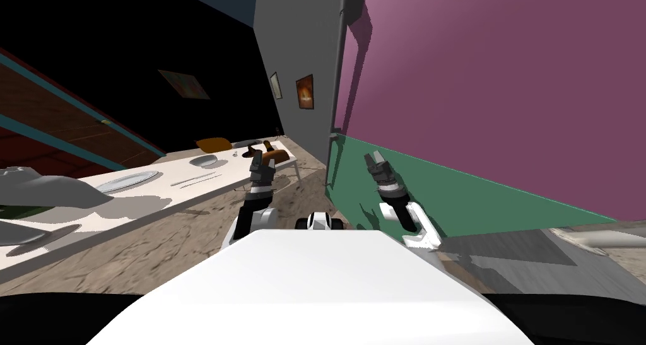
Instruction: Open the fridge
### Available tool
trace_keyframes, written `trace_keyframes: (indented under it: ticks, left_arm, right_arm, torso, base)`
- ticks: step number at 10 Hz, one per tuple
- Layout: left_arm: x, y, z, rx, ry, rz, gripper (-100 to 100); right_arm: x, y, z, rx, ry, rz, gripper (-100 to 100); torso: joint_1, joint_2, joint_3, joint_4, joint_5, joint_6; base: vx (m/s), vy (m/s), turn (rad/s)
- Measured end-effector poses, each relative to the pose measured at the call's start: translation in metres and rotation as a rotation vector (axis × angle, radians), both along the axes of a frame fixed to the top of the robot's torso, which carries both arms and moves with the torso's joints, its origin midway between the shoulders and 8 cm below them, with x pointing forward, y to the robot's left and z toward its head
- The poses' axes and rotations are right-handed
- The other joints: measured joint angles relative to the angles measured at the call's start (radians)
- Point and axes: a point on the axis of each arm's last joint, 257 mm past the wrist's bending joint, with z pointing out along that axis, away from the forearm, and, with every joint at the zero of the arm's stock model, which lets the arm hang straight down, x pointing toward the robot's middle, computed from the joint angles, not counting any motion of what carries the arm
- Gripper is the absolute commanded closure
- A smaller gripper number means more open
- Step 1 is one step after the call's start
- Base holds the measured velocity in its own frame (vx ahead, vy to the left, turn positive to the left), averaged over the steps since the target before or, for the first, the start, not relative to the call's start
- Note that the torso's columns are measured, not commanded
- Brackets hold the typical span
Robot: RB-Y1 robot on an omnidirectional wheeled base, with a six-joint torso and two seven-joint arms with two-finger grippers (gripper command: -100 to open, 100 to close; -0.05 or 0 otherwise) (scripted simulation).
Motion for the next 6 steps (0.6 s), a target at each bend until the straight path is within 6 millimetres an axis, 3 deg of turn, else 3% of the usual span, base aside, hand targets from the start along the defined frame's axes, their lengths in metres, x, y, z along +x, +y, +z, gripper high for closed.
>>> trace_keyframes:
  ticks: [6]
  left_arm:
    - [0.0, 0.0, 0.0, 0.0, 0.0, 0.0, 0]
  right_arm:
    - [0.018, -0.003, -0.005, -0.44, -0.14, -0.117, -100]
  torso:
    - [0.0, 0.0, 0.0, 0.0, 0.0, 0.0]
  base:
    - [0.09, 0.125, -0.042]
